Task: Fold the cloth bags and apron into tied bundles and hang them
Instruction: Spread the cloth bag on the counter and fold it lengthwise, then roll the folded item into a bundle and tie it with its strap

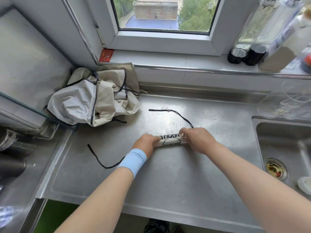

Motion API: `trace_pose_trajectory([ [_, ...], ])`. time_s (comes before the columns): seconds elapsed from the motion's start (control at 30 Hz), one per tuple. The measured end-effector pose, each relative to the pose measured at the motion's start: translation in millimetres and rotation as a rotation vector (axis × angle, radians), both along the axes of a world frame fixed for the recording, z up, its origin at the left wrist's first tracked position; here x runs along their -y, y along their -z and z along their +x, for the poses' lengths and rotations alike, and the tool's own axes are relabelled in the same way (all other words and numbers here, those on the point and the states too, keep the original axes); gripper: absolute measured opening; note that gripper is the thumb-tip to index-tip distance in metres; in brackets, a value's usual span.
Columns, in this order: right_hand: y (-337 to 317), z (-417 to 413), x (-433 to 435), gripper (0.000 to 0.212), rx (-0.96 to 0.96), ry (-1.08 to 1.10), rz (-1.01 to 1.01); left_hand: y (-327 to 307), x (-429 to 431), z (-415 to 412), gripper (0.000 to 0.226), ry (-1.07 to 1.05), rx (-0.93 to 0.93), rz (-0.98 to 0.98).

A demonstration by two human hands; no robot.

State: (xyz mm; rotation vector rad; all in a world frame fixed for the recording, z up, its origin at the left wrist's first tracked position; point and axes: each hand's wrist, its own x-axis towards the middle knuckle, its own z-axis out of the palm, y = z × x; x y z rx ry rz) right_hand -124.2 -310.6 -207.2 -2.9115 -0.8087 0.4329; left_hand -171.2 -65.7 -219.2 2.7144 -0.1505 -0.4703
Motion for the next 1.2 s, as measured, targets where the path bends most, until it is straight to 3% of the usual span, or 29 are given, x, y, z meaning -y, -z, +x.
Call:
trace_pose_trajectory([
  [0.13, 3.3, 7.5, -1.4, 0.029, 0.005, -0.042, -0.017, 6.6, -4.0, 10.8, 0.025, -0.186, -0.045, -0.139],
  [0.27, 11.0, 8.1, -3.6, 0.030, 0.264, -0.093, -0.008, 16.5, 1.9, 18.3, 0.024, -0.200, 0.043, -0.116],
  [0.37, 15.9, -2.0, -12.6, 0.036, 0.345, -0.074, 0.024, 10.0, 13.7, 19.2, 0.049, -0.048, 0.220, -0.075],
  [0.43, 21.1, -8.2, -16.7, 0.038, 0.338, -0.092, 0.041, 8.6, 22.2, 14.2, 0.048, 0.128, 0.306, -0.044],
  [0.53, 30.1, -15.5, -16.1, 0.041, 0.244, -0.112, 0.027, 21.0, 19.5, 2.1, 0.047, 0.189, 0.366, -0.050],
  [0.67, 35.4, -21.1, -13.5, 0.054, 0.148, -0.057, 0.044, 32.3, 17.8, -4.2, 0.060, 0.188, 0.271, -0.001],
  [0.83, 33.7, -11.7, -19.7, 0.036, 0.199, -0.063, 0.005, 11.3, 20.0, 10.2, 0.047, 0.195, 0.239, 0.100],
  [1.0, 8.7, -10.4, -29.5, 0.039, 0.267, -0.126, -0.114, -6.2, 31.2, 14.6, 0.040, 0.238, 0.092, 0.209],
  [1.1, -2.1, -11.6, -30.9, 0.039, 0.138, -0.214, -0.092, -11.9, 29.1, 3.8, 0.025, 0.190, -0.014, 0.135],
  [1.2, -23.1, -18.5, -35.1, 0.027, 0.043, -0.210, -0.062, -16.9, 22.3, -13.7, 0.028, 0.047, -0.200, -0.063],
])
